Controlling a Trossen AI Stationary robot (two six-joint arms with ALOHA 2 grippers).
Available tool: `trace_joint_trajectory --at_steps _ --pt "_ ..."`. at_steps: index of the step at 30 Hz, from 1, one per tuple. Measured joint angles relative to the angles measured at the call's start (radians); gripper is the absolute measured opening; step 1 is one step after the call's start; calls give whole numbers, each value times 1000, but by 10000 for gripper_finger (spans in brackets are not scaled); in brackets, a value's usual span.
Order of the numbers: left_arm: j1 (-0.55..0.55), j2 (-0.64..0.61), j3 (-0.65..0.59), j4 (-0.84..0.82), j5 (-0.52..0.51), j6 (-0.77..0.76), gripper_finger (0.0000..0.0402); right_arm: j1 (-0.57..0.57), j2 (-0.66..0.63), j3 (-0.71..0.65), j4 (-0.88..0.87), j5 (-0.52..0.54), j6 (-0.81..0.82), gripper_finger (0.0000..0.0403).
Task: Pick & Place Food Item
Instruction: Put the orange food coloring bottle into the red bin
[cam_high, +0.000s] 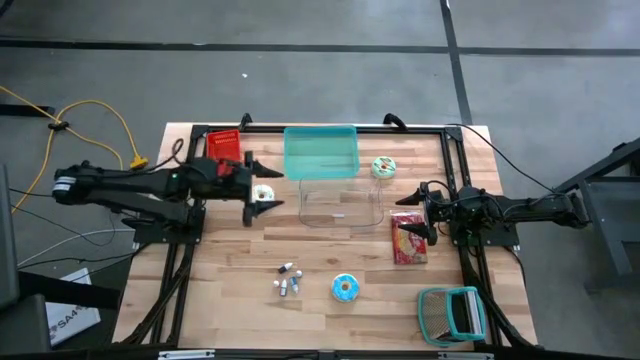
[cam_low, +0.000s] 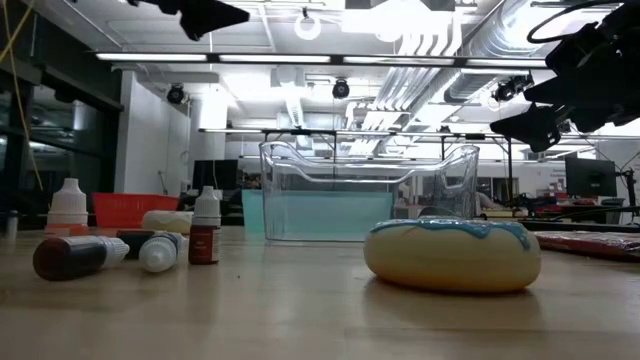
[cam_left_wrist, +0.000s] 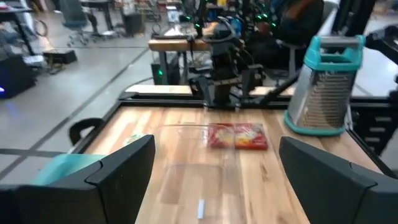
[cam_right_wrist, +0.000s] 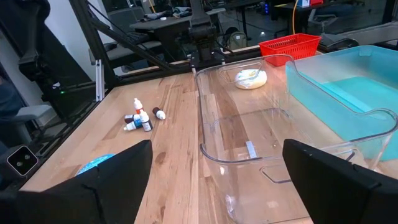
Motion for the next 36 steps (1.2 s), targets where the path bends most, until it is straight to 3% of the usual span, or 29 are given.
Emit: trace_joint_trajectory --at_steps 12,20,36 --pt "-140 229 106 9 1 4 336 0 0 0 0 0 0 350" --pt "-205 299 107 -15 -2 0 336 0 0 0 0 0 0 350" --pt "-300 300 107 -358 -57 -131 336 0 0 0 5 0 0 350"
